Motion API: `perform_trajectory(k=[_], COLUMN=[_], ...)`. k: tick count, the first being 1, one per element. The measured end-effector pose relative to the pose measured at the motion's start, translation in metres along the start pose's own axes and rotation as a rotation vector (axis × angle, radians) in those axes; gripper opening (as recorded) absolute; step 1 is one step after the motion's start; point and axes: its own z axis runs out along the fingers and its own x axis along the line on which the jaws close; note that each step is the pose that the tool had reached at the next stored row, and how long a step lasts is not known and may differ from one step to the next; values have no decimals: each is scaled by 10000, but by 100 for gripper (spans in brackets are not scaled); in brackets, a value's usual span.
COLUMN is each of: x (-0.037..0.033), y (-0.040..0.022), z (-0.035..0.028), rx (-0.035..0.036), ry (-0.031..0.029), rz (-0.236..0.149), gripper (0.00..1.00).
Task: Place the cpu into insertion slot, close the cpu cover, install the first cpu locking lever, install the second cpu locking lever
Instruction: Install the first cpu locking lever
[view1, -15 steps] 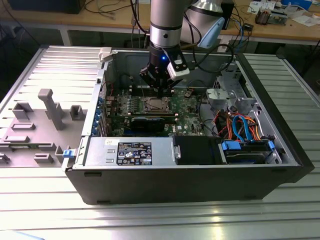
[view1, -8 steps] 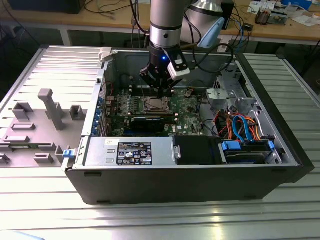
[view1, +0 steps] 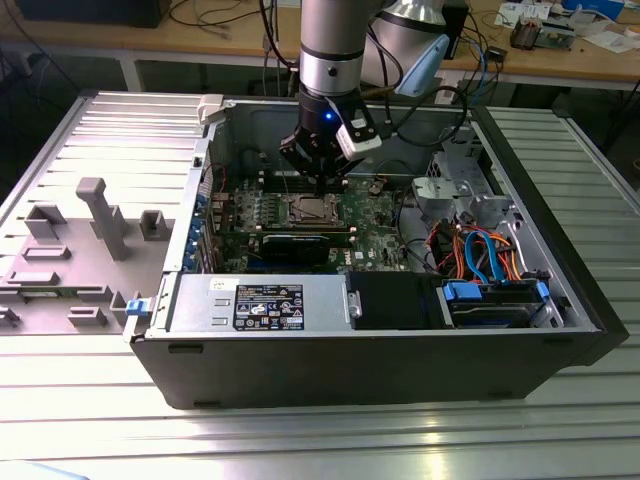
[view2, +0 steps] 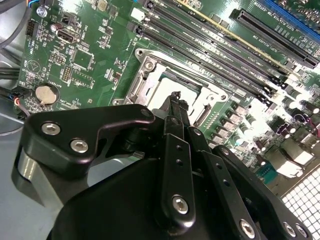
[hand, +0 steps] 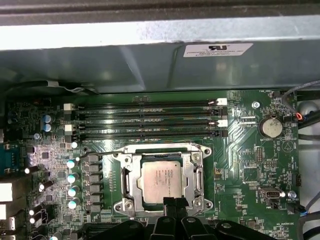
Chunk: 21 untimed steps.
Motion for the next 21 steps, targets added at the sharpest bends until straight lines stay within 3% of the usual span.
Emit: perform_trajectory(k=[21], x=[0], y=[0], z=[0], rx=[-1], ry=[-7], rz=[-189], gripper=[11])
